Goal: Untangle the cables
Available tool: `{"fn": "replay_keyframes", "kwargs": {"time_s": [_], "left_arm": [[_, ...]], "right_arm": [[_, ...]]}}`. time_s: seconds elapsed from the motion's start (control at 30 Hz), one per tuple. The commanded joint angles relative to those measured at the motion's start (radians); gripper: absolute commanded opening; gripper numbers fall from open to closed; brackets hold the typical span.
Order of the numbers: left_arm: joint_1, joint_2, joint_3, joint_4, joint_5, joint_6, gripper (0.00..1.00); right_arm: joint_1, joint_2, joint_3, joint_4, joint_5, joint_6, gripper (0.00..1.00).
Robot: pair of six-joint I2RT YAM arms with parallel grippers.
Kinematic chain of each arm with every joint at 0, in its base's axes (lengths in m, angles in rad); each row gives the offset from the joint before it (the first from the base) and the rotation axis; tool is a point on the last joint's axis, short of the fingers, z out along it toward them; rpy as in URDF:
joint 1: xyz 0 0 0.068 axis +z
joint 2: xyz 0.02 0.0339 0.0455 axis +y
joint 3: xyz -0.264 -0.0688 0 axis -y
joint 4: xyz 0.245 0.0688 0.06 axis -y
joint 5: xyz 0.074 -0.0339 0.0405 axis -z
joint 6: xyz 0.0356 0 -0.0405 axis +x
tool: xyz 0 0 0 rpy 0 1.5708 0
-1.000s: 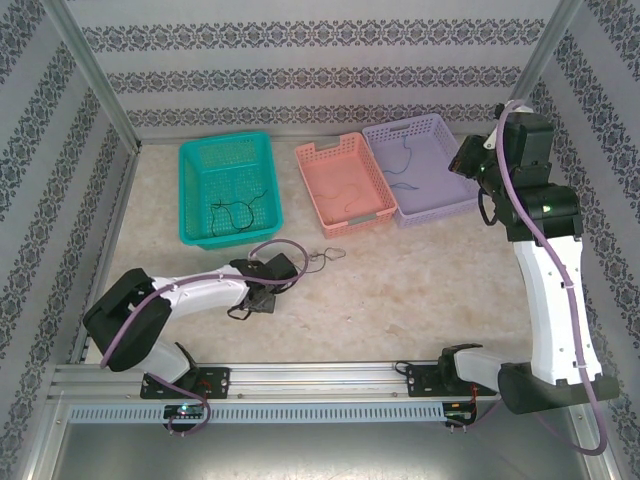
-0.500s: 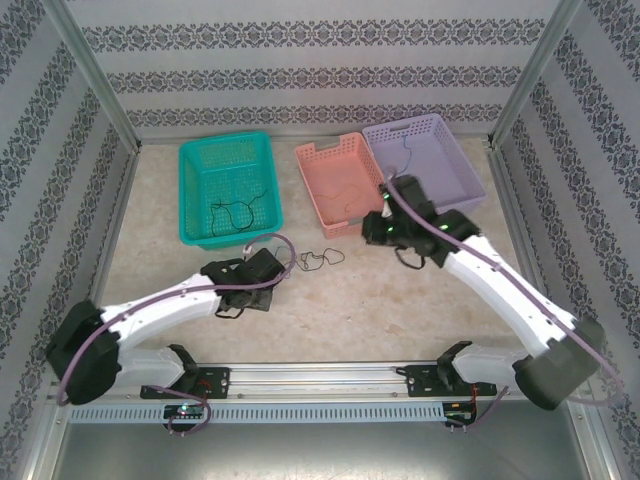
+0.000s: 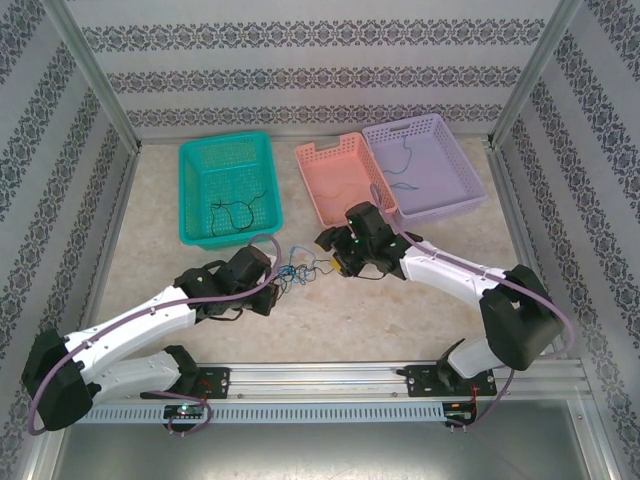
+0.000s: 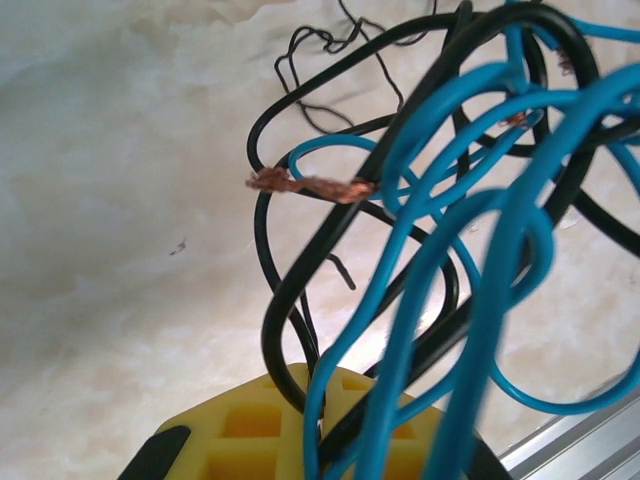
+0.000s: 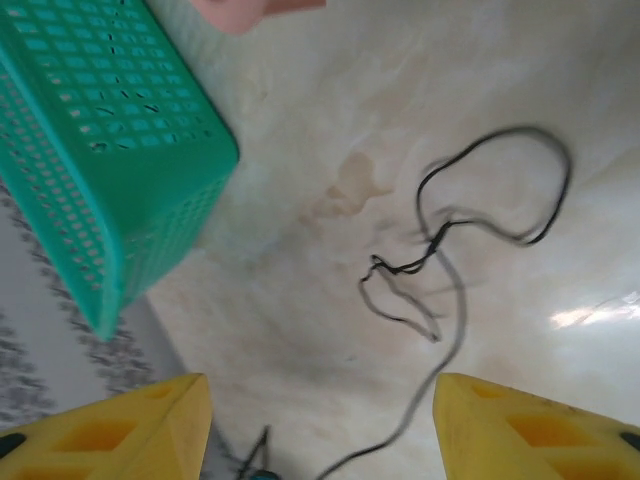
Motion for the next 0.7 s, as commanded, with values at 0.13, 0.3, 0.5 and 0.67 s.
{"fn": "replay_keyframes", "kwargs": {"time_s": [0.13,0.3,0.5,0.67], "left_arm": [[0.010,0.033,0.022,0.085,-0.004,-0.030,0.00],[0.010,0.046,0.022,0.102,-0.016,-0.025,0.00],[0.009,0.041,0.012,0.137,0.012,-0.030,0.00],[0.008,0.037,0.007,0.132,0.006,-0.038,0.00]], "right_arm": [[0.081,-0.029,-0.081,0.140,-0.036,0.464,0.59],[0.110,-0.074,-0.147,0.197,-0.004,0.601,0.58],[0.117,0.023,-0.156,0.370,0.029,0.675,0.55],[0.115,0.094,-0.130,0.473,0.046,0.699,0.23]]}}
